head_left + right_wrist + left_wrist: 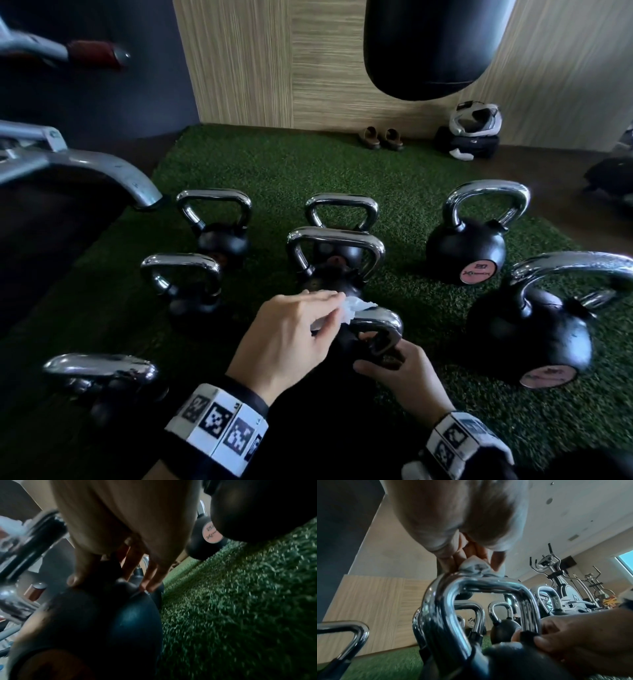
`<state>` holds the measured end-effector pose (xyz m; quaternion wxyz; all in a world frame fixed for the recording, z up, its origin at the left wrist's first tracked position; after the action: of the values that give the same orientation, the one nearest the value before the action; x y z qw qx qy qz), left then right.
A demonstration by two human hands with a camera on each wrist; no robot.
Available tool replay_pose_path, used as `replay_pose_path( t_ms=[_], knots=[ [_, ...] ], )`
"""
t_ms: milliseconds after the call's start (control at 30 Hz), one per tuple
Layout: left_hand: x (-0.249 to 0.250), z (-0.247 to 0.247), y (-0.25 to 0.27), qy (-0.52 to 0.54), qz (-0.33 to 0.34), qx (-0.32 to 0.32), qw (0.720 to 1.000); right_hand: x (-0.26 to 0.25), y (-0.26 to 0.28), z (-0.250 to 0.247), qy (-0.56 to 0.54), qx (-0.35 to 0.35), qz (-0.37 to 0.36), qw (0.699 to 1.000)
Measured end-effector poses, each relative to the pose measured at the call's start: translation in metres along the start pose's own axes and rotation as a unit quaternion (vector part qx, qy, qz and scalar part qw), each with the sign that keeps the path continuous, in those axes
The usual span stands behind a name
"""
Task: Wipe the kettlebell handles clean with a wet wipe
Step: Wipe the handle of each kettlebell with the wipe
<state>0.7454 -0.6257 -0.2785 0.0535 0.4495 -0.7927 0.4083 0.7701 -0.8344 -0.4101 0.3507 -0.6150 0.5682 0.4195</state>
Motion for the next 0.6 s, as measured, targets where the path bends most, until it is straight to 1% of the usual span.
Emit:
replay_pose_path(
  t_ms=[67, 167, 200, 300, 333, 367, 433, 467, 500, 533, 600],
  knots=[
    [-0.008, -0.004, 0.005, -0.003, 0.001, 0.018, 1.0, 0.003, 0.001, 0.003, -0.009, 0.019, -0.005, 1.0],
    [-0.032, -0.022, 0.019, 0.018, -0.042, 0.073, 0.996, 0.006, 0.003, 0.005, -0.02, 0.031, -0.013, 0.999],
    [-0.037, -0.024, 0.025, 0.016, -0.042, 0.08, 0.996, 0.006, 0.004, 0.005, -0.027, 0.033, -0.016, 0.999],
    [-0.035, -0.018, 0.039, -0.013, -0.011, 0.077, 0.997, 0.006, 0.005, 0.007, -0.045, 0.039, -0.022, 0.998],
    [-0.037, -0.016, 0.043, -0.004, -0.021, 0.081, 0.996, 0.007, 0.004, 0.008, -0.05, 0.04, -0.023, 0.998],
    [-0.041, -0.016, 0.047, 0.02, -0.05, 0.096, 0.994, 0.007, 0.005, 0.008, -0.053, 0.041, -0.023, 0.997],
    [-0.056, -0.017, 0.06, 0.092, -0.151, 0.139, 0.974, 0.007, 0.005, 0.008, -0.056, 0.043, -0.025, 0.997],
    [-0.065, -0.015, 0.066, 0.123, -0.205, 0.139, 0.961, 0.007, 0.006, 0.009, -0.057, 0.045, -0.025, 0.997],
    [-0.071, -0.011, 0.071, 0.14, -0.242, 0.125, 0.952, 0.005, 0.006, 0.009, -0.059, 0.046, -0.026, 0.997],
    [-0.075, -0.006, 0.075, 0.148, -0.261, 0.108, 0.948, 0.004, 0.007, 0.009, -0.059, 0.048, -0.029, 0.997],
    [-0.075, -0.001, 0.08, 0.167, -0.275, 0.091, 0.942, 0.005, 0.007, 0.01, -0.061, 0.049, -0.04, 0.996]
  ],
)
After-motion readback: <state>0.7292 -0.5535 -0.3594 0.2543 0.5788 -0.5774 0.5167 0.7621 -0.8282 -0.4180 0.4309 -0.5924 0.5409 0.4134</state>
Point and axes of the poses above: each hand's wrist, its own y-axis away from the middle knuckle, its own z-axis out of the palm, x = y × z, the point moved 5 cm from there along -y, towards the middle knuckle
